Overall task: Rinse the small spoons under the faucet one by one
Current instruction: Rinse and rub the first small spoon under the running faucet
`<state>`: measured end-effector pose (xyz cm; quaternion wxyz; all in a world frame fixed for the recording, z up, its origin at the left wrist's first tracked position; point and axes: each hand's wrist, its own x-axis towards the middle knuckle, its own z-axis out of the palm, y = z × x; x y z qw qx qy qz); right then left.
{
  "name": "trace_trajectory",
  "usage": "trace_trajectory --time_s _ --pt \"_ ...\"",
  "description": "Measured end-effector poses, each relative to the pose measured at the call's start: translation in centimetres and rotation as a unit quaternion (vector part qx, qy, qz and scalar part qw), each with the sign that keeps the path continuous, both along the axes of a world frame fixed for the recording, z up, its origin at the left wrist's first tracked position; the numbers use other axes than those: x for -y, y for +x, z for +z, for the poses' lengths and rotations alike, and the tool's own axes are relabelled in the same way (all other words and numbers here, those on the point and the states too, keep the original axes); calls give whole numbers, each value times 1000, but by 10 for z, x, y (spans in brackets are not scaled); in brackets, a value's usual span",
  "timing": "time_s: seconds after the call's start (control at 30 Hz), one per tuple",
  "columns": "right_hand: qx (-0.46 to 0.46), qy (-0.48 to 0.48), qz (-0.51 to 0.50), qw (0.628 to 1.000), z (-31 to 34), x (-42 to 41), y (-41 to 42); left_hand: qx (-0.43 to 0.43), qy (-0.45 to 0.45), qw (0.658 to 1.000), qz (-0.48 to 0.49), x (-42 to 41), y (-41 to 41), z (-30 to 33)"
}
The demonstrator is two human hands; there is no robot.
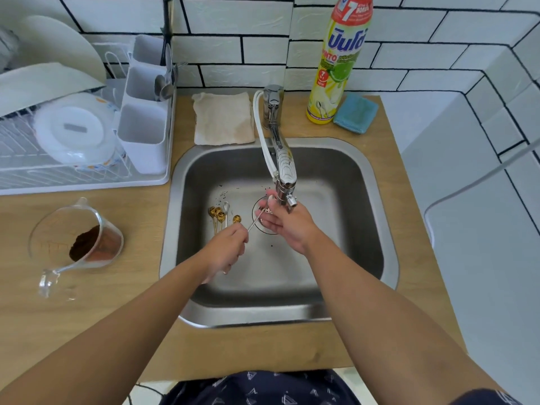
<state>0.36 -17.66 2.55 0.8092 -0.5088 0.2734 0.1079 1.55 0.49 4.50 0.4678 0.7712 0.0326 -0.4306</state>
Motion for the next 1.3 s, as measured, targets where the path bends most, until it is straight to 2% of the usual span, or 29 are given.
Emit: trace_trajectory --time_s 0.1,0.17,0.3,0.43,0.57,0.67,0.8,1.0,1.17,1.3 --pt "-14 -9 2 1000 -2 4 1 10 -2 1000 12 3 -1 0" --pt "-22 -18 5 1000 -4 5 0 47 20 999 5 6 -4 0" --pt "-5 21 18 1000 -7 5 -2 94 47 994 -3 7 -11 -5" --pt "12 5 37 999 -10 2 -12 39 21 999 3 3 -16 -7" --pt "-23 7 -5 1000 -13 3 -21 -33 -17 999 10 1 -24 -5" --pt "-16 33 -7 999 -13 4 -26 -33 -12 999 1 2 -26 -5" --pt "3 -11 24 1000 -12 5 -28 -22 -14 1000 7 6 -27 -8" --pt "23 99 0 995 -11 9 -25 -78 -43 996 30 5 -19 -12" --pt "27 -14 -7 1000 -15 4 -26 -72 -36 997 -20 1 -17 -15" --pt "25 -26 -16 999 -20 0 -24 -43 -24 999 -20 3 -15 -14"
